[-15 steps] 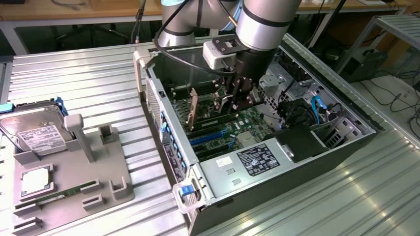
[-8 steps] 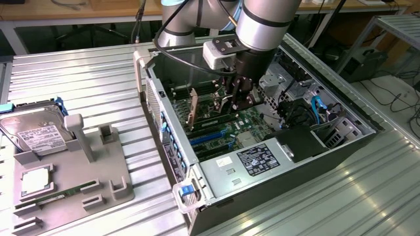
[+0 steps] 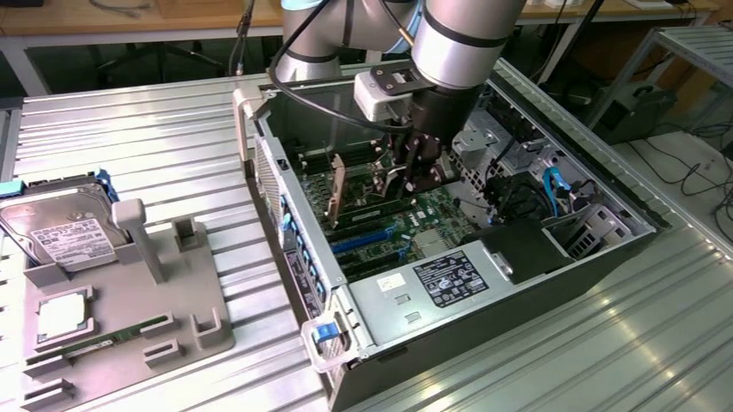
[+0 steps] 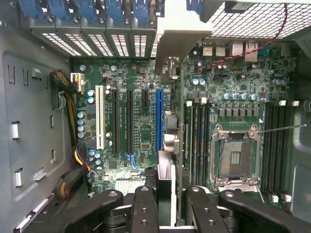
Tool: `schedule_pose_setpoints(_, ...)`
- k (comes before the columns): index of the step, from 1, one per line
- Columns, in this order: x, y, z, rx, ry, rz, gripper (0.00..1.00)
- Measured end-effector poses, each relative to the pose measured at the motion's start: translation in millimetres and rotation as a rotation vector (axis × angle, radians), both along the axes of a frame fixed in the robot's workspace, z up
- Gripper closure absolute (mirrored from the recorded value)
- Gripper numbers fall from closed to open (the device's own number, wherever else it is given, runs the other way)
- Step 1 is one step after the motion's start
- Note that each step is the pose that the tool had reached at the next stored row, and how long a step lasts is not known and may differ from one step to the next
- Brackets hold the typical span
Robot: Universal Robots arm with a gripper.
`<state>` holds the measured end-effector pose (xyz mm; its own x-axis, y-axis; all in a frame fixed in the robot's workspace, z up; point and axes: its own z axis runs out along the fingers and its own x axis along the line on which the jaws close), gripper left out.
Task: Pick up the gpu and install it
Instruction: 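Insert the gpu into the slot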
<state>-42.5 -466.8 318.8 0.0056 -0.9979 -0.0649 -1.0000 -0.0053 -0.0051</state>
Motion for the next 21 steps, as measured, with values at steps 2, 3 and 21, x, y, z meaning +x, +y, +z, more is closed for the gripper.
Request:
schedule_pose_setpoints(2,0.0,0.0,-1.6,-0.012,0.0006,0.0,0.72)
schedule_pose_setpoints(3,0.0,0.1,-2.3,-0.017,0.0007,0.0,0.72)
schedule_pose_setpoints(21,-3.7,1.6,-18.8,-0.0219,0.0124,-0.037,0.72)
